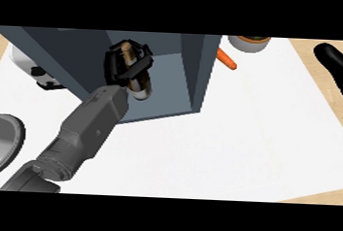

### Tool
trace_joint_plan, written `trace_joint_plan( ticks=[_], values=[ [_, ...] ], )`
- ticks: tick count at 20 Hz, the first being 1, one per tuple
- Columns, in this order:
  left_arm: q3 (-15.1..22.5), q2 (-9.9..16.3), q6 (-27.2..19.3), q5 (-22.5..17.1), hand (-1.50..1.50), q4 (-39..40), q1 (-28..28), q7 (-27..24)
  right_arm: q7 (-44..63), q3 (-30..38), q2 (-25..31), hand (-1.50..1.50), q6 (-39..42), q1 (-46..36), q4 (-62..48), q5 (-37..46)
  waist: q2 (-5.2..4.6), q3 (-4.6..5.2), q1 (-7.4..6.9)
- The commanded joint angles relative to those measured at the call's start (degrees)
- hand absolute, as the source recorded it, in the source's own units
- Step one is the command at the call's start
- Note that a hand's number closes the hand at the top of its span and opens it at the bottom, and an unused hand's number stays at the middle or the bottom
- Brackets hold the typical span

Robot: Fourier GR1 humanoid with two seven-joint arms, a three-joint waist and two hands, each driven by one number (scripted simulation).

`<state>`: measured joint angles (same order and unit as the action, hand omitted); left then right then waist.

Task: Pick up the wine, place it into the cabinet and close the cabinet

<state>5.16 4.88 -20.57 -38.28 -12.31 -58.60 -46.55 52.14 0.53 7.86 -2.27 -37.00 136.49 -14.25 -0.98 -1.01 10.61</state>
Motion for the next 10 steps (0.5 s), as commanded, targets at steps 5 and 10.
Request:
trace_joint_plan(
  ticks=[5,10],
  values=[
    [1.34,-4.63,-0.12,-2.75,1.5,3.49,7.79,0.27,-0.14,0.42,-0.01,-1.5,0.68,-0.21,0.07,-1.76,-2.11,1.25,0.8],
    [1.73,-4.62,-3.11,-3.44,1.5,3.36,4.05,2.46,-0.08,1.41,-0.18,-1.5,0.53,1.15,-0.03,-1.9,-2.09,1.12,0.81]
  ],
)
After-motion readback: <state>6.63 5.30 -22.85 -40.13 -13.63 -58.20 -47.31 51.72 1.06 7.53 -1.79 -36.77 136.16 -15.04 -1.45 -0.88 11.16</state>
